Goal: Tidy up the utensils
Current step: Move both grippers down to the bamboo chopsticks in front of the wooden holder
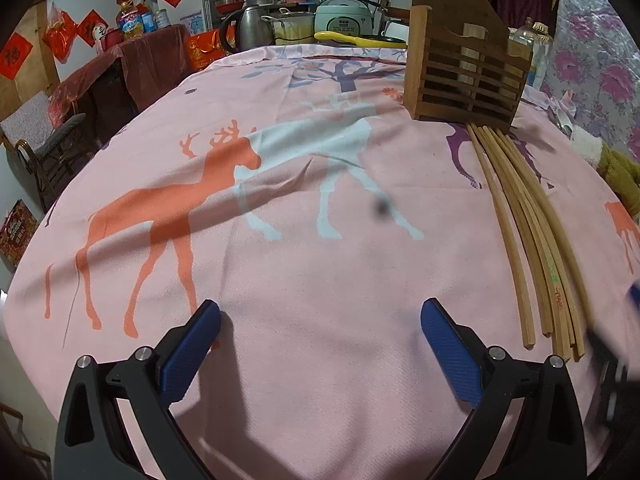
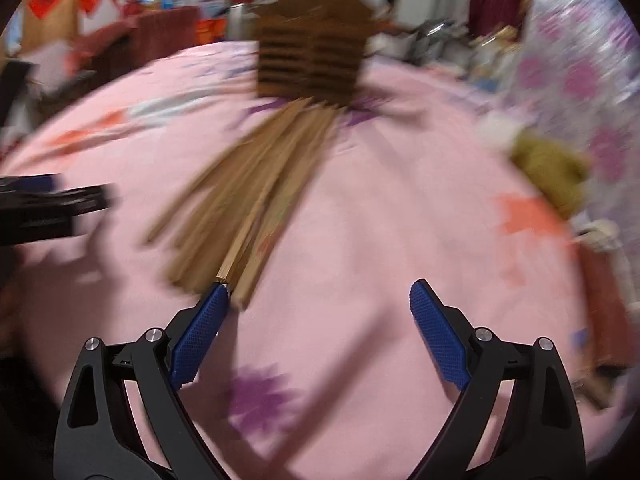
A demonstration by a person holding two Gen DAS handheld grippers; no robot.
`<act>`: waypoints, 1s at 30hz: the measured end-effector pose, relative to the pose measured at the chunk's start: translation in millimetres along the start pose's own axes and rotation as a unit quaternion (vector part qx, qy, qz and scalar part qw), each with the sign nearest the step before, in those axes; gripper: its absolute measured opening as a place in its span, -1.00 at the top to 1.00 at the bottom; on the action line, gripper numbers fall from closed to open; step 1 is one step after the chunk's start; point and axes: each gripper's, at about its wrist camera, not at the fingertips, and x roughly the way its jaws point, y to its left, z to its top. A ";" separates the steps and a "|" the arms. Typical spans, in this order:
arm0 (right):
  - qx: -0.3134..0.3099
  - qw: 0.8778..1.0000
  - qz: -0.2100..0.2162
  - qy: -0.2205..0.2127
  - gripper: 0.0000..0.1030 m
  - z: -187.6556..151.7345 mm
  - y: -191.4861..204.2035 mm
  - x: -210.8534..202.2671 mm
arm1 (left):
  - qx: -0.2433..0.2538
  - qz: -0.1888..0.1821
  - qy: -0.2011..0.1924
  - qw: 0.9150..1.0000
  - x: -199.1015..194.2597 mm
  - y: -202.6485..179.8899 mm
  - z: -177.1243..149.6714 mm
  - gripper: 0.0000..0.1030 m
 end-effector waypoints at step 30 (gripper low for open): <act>0.078 0.996 0.050 0.002 -0.46 1.2 -33.5 0.4 | 0.047 -0.039 0.032 0.998 13.7 -21.7 23.6 -0.52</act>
